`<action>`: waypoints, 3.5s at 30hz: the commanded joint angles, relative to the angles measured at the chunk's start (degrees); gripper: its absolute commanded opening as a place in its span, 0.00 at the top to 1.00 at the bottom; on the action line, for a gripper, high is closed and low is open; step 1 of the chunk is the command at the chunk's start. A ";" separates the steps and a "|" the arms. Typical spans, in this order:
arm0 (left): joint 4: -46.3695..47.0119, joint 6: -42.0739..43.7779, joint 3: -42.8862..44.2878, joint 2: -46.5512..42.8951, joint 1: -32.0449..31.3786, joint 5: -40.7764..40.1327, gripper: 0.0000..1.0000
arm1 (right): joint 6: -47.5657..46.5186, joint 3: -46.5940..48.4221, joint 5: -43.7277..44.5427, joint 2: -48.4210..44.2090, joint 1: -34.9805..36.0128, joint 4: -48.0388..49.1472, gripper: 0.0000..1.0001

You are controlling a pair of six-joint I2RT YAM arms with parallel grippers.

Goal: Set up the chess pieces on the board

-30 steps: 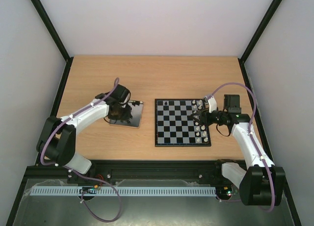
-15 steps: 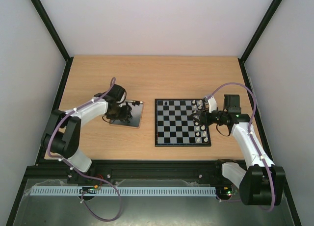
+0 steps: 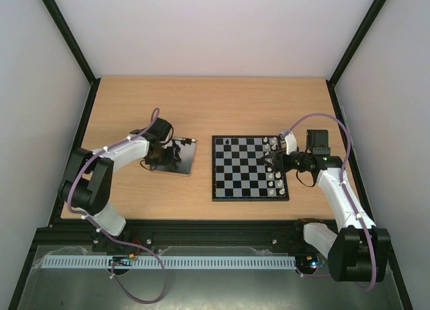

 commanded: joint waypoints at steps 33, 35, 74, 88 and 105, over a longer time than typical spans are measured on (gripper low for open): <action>-2.10 4.03 7.93 -4.77 -11.44 1.78 0.90 | -0.47 -0.43 -0.84 -0.62 0.32 -0.61 0.53; -2.35 4.05 12.95 -1.18 -15.48 1.64 0.90 | -0.47 -0.44 -0.75 -0.76 0.32 -0.55 0.53; -6.38 2.29 42.46 30.95 -26.41 -2.32 0.89 | -0.56 -0.43 -0.34 -2.22 0.32 -0.44 0.53; -7.11 2.43 43.36 32.15 -26.39 -1.81 0.82 | -0.56 -0.50 -0.36 -2.24 0.32 -0.39 0.52; -10.68 1.08 39.67 22.48 -26.53 -4.43 0.74 | -0.49 -0.43 -0.40 -2.31 0.30 -0.34 0.53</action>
